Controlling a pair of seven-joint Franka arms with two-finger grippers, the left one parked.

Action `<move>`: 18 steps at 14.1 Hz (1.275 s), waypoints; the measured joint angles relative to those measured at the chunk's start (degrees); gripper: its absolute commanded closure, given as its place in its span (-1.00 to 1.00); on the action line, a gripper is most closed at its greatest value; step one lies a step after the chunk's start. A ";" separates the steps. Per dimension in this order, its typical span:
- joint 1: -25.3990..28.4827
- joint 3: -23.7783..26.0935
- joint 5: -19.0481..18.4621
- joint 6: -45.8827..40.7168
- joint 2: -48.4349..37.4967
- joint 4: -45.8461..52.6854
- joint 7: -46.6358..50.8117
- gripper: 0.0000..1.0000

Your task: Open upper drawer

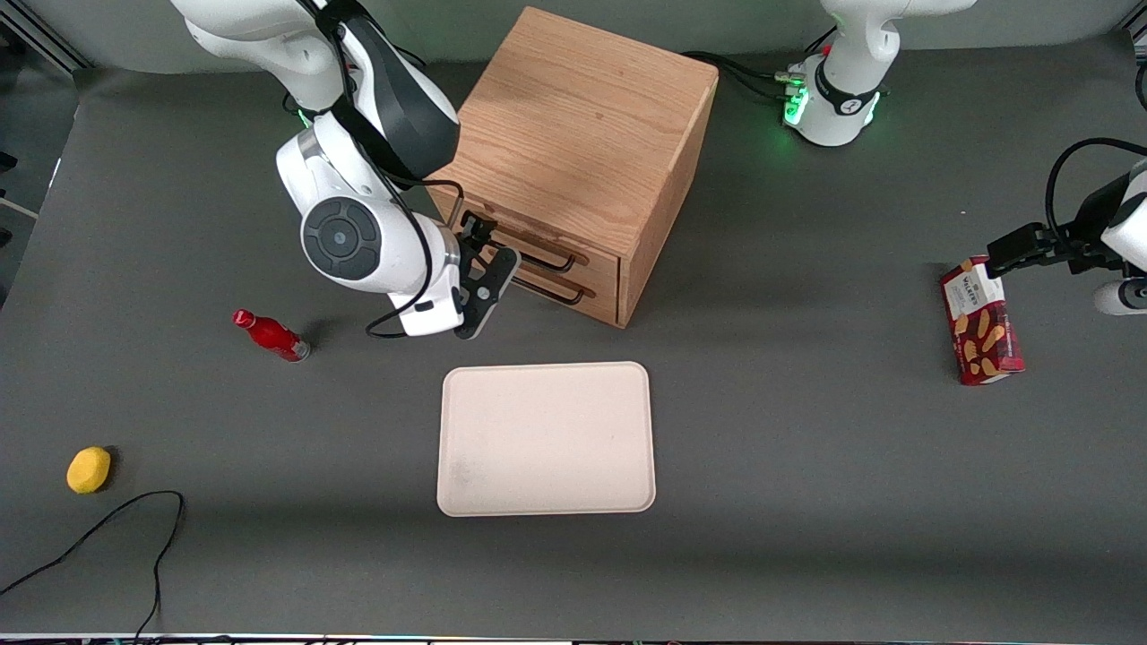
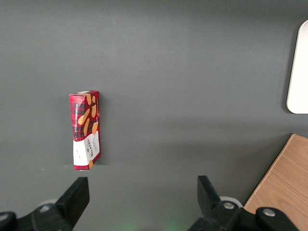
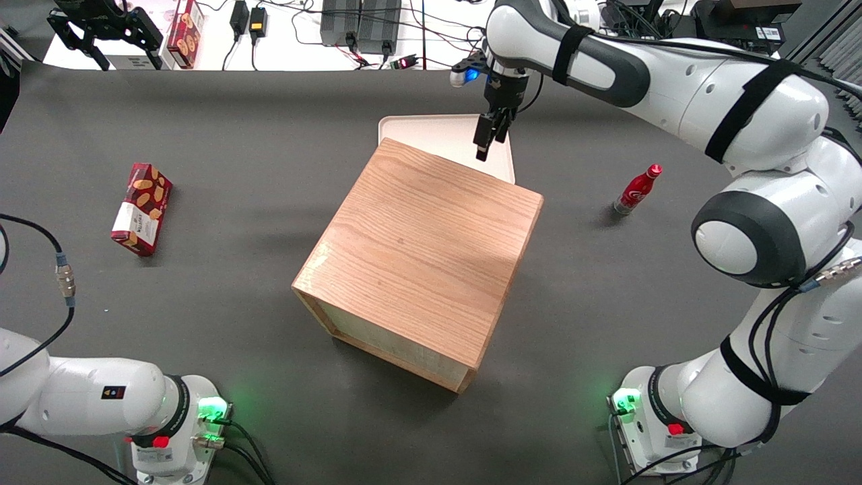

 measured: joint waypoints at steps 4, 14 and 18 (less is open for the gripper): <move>0.43 0.01 2.06 -0.05 0.89 -0.02 0.87 -1.00; 2.06 -0.05 2.89 -0.03 1.93 -0.66 1.73 -1.00; 2.05 -0.12 3.23 0.39 2.39 -0.62 1.73 -1.00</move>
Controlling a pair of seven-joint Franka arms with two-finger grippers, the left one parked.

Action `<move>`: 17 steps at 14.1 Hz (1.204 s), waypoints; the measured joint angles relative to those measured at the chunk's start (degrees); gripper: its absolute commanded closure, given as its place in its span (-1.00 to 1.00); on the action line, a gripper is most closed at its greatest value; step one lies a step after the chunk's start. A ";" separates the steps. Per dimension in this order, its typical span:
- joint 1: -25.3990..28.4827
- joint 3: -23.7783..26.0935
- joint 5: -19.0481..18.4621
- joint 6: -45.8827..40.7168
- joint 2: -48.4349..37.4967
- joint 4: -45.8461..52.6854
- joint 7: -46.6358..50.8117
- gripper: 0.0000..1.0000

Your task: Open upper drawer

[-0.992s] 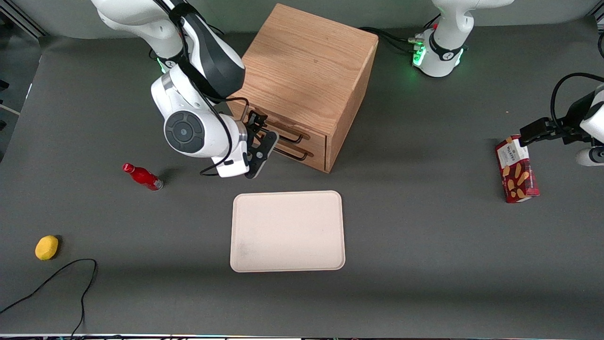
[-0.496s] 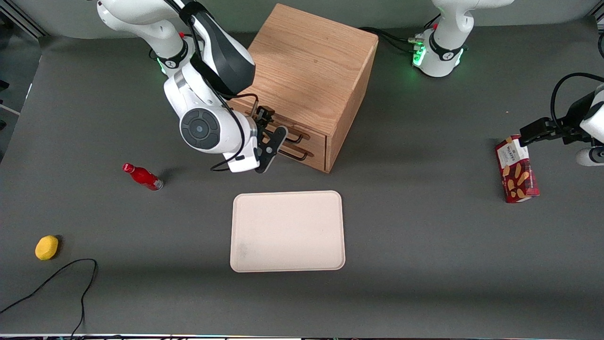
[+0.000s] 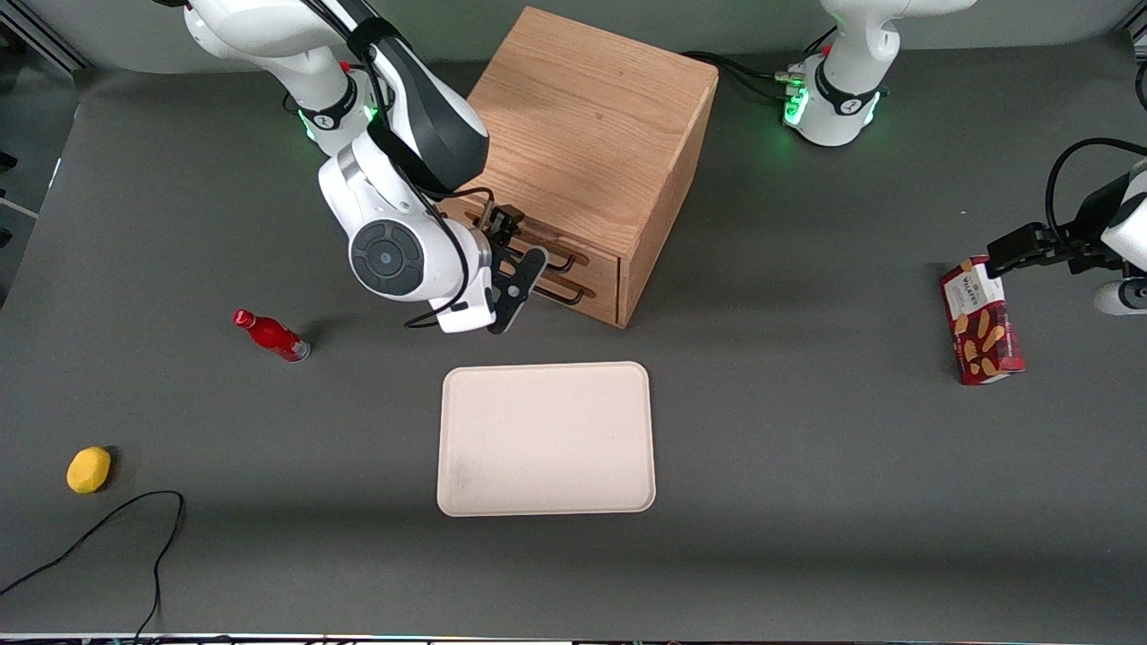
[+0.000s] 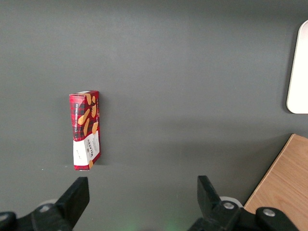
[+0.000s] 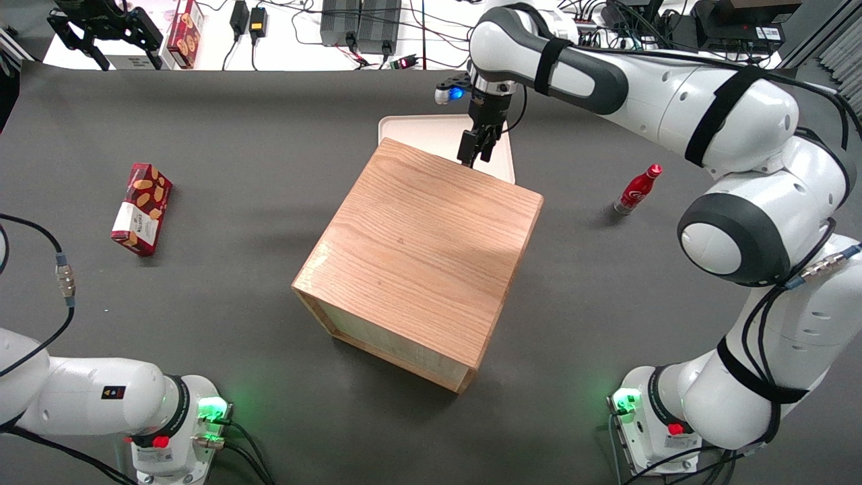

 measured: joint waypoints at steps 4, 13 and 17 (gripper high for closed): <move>0.00 -0.10 0.00 2.09 1.06 0.00 0.00 -1.00; 0.61 0.04 0.00 4.04 2.49 0.01 0.00 -1.00; 0.60 -0.19 0.00 4.55 2.96 0.02 0.00 -1.00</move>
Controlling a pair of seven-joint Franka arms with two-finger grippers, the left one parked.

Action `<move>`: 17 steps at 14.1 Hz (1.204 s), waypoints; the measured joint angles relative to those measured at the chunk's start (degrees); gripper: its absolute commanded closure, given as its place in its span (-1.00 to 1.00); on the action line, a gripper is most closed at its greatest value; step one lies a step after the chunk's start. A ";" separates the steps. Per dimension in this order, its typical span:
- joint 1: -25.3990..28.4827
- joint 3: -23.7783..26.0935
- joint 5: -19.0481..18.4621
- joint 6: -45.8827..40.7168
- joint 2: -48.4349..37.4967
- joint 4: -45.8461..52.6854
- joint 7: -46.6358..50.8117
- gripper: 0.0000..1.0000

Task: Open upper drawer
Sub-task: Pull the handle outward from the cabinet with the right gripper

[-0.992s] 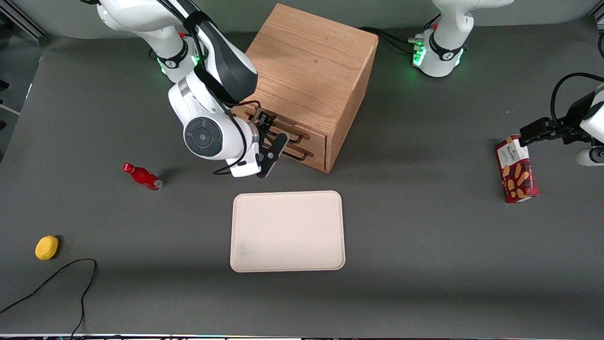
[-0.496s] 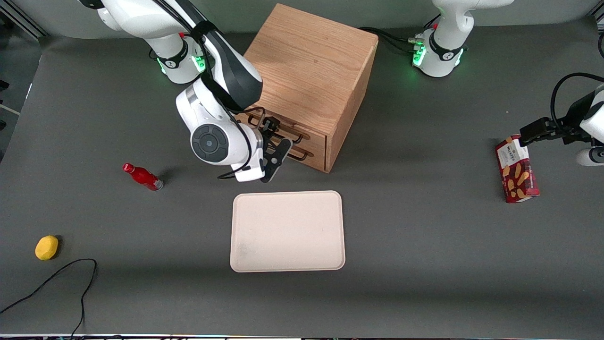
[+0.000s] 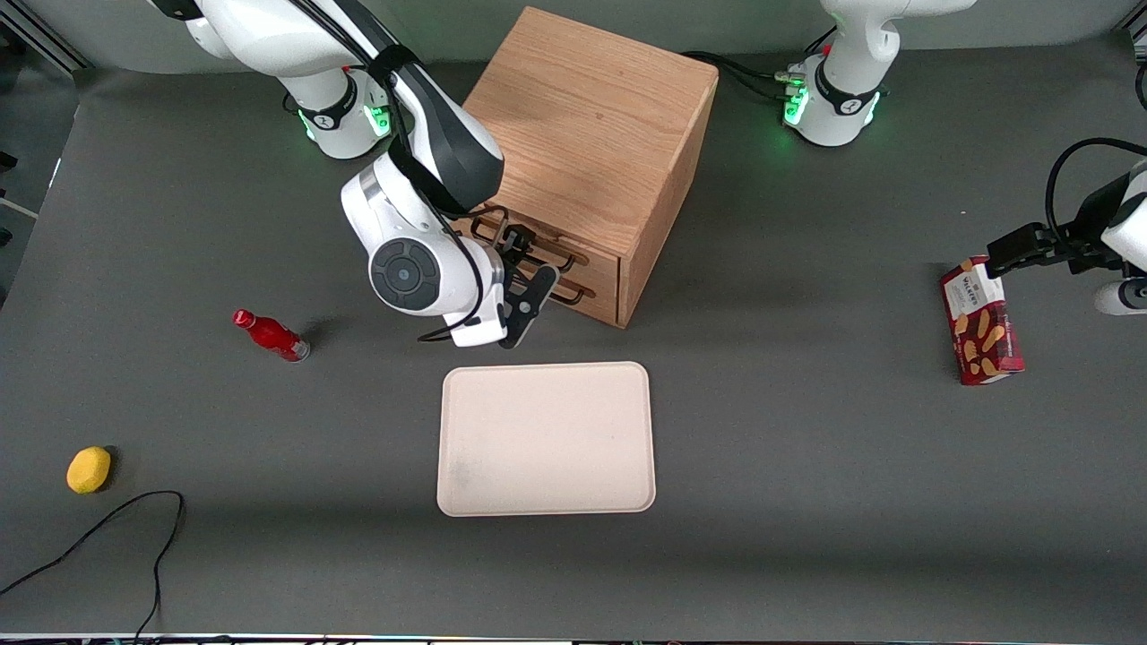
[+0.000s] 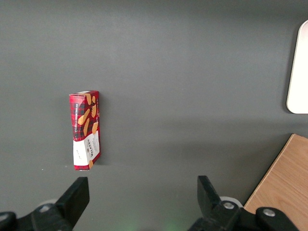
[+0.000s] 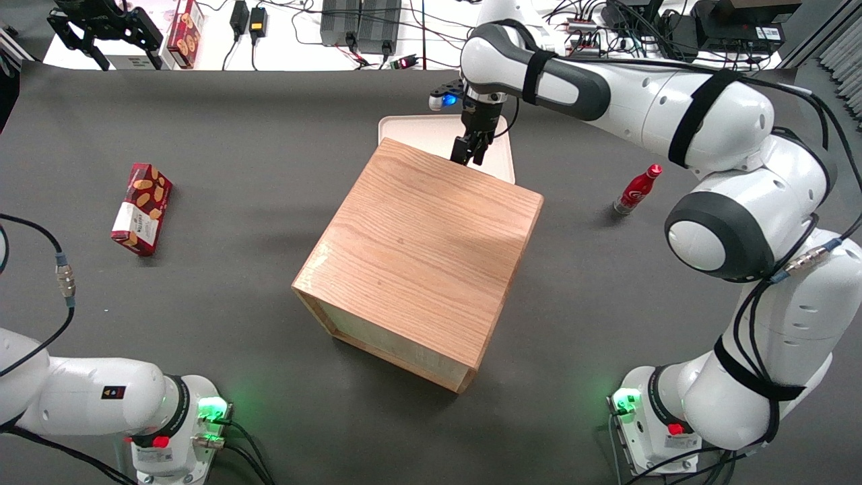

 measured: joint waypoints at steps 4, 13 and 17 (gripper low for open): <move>-0.08 -0.39 0.00 0.51 0.04 0.03 0.00 -1.00; -2.12 -0.79 0.00 0.85 2.13 2.83 -0.20 -1.00; -3.07 -0.80 0.00 0.86 3.18 4.13 -0.74 -1.00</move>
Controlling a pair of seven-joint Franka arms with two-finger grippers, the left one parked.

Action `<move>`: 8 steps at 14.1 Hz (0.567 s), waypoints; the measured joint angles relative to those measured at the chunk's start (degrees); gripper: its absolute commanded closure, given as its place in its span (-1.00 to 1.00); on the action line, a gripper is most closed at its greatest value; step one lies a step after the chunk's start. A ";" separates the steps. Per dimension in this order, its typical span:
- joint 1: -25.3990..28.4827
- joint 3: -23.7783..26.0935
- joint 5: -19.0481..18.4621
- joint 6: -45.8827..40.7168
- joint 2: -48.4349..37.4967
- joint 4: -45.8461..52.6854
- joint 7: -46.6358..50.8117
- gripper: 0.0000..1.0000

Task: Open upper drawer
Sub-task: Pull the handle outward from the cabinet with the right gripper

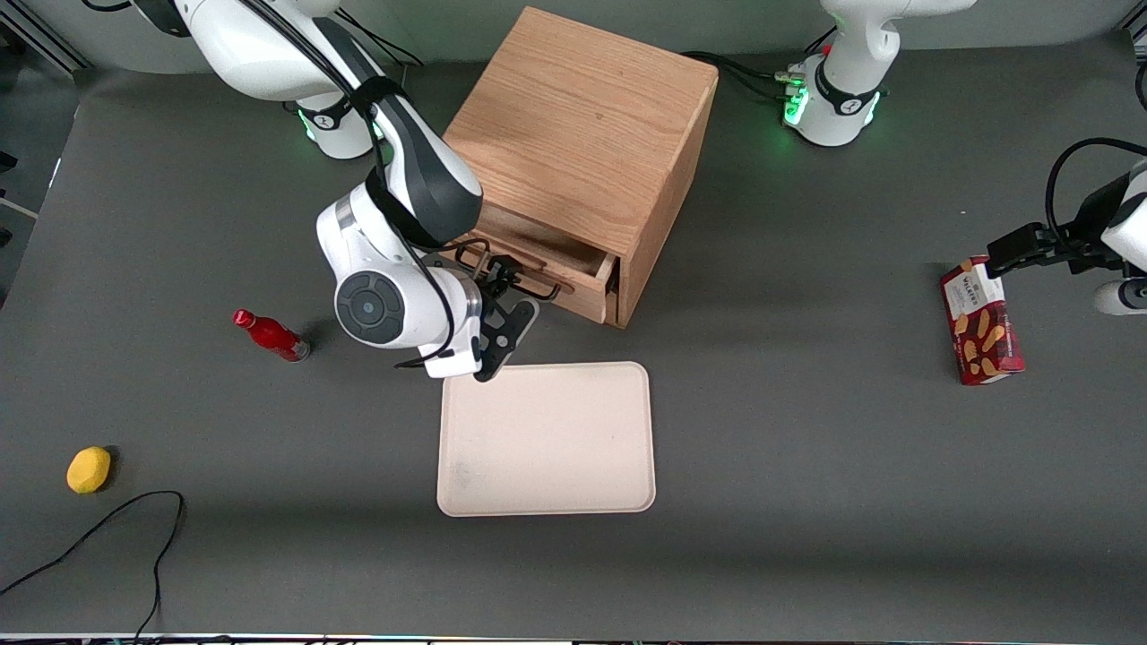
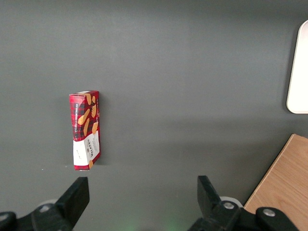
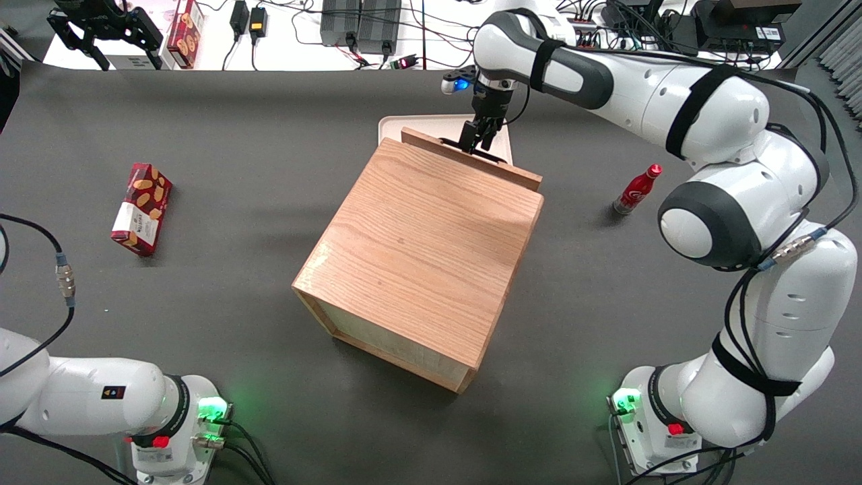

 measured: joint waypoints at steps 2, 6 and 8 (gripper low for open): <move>-0.58 -0.01 0.00 0.00 0.23 0.36 -0.17 -1.00; -1.64 -0.01 0.00 0.00 0.84 1.30 -1.05 -1.00; -2.42 -0.02 0.00 0.00 1.20 1.86 -1.08 -1.00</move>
